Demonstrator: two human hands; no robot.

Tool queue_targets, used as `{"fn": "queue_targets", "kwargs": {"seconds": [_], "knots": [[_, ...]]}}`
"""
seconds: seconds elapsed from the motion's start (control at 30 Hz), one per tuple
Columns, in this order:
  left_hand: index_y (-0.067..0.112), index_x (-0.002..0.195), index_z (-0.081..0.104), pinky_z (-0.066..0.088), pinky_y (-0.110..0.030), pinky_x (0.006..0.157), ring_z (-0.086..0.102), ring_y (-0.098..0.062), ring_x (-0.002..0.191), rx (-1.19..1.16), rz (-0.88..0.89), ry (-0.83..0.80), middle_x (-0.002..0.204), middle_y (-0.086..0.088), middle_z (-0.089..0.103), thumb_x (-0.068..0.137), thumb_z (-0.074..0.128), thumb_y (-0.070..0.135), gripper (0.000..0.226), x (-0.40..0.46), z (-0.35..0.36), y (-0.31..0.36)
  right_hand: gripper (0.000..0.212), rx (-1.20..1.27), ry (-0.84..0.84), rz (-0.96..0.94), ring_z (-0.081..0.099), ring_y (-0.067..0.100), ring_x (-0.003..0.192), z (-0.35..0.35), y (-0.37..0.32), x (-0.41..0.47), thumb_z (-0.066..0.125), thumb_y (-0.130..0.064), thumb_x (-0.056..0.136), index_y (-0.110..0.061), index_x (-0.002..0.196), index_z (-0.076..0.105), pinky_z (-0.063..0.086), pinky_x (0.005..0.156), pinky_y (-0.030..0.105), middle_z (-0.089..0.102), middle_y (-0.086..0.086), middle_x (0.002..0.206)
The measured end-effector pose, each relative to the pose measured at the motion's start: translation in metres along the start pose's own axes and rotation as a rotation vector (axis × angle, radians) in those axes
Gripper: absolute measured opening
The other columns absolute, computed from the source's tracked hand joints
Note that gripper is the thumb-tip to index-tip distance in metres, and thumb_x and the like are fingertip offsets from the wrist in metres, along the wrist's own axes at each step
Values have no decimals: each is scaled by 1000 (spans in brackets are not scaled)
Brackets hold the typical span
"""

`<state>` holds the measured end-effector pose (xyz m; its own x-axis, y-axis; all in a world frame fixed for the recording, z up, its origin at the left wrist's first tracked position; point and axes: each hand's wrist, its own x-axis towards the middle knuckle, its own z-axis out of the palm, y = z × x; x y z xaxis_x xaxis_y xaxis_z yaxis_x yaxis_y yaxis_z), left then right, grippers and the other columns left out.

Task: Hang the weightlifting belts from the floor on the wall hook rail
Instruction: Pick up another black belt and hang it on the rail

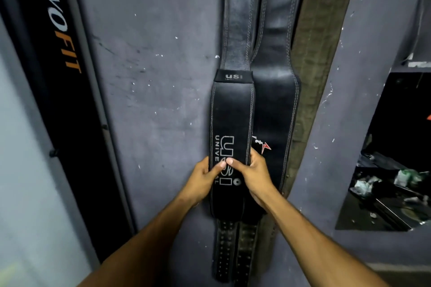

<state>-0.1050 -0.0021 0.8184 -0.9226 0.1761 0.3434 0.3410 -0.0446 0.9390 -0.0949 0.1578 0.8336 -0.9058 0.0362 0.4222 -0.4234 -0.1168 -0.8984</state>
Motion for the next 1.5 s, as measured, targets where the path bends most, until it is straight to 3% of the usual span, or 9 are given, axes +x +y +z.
{"fn": "queue_targets", "kwargs": {"seconds": [0.23,0.4,0.5,0.6,0.73,0.83,1.03,1.4,1.5], "knots": [[6,137,57,52,-22,103,66,-9,120,94,-107,-129,130,-3,70,98,63,4,39,-34,-4,-28,56,-61,-119,85,71,21,114,-14,24,-24,85,-9,78,-16,130,63,55,105,37,76,6,124],[4,130,63,55,-25,95,70,-8,107,120,-208,-196,126,-13,71,94,65,-5,36,-54,-10,-61,36,-256,-80,117,75,14,109,-27,54,-48,85,-9,83,-22,114,74,57,104,41,80,-3,112],[2,132,62,54,-24,97,68,-11,113,131,-228,-248,129,-14,70,93,67,-5,40,-57,-9,-63,46,-212,-128,186,74,11,109,-34,54,-53,83,0,83,-13,124,67,57,96,25,79,-2,113],[12,126,64,51,-23,98,66,-1,111,264,-257,-304,124,-5,71,89,70,-7,42,-73,-5,-76,47,-242,-158,310,72,18,105,-42,68,-77,81,10,79,-4,122,66,58,95,25,76,3,112],[6,121,68,56,-30,98,71,-6,106,330,-302,-180,119,-9,74,92,69,-4,31,-93,8,-89,38,-261,-113,355,74,7,90,-52,78,-101,82,7,79,-21,103,72,59,82,16,77,-11,97],[9,115,66,54,-17,85,70,-1,96,306,-351,-79,114,-9,72,90,67,-12,33,-109,26,-81,45,-264,-128,345,72,0,96,-60,78,-110,81,7,81,-11,120,67,57,94,19,75,1,112],[0,145,45,44,-35,114,49,-28,141,285,-460,180,148,-21,51,91,72,0,60,-167,62,-80,71,-368,-98,507,54,30,136,-98,79,-155,83,-9,85,-2,146,46,45,109,35,57,18,143],[-2,131,52,46,-39,108,56,-20,112,302,-664,289,120,-14,59,91,73,2,46,-288,114,-106,50,-450,-236,744,67,23,112,-152,112,-259,80,-32,89,-11,131,62,54,101,39,71,11,128],[11,116,56,46,-35,102,57,-15,107,269,-717,291,116,-16,65,90,74,2,33,-317,115,-121,47,-468,-266,809,67,22,109,-152,129,-288,81,-36,88,-14,127,64,55,97,37,71,7,123]]}}
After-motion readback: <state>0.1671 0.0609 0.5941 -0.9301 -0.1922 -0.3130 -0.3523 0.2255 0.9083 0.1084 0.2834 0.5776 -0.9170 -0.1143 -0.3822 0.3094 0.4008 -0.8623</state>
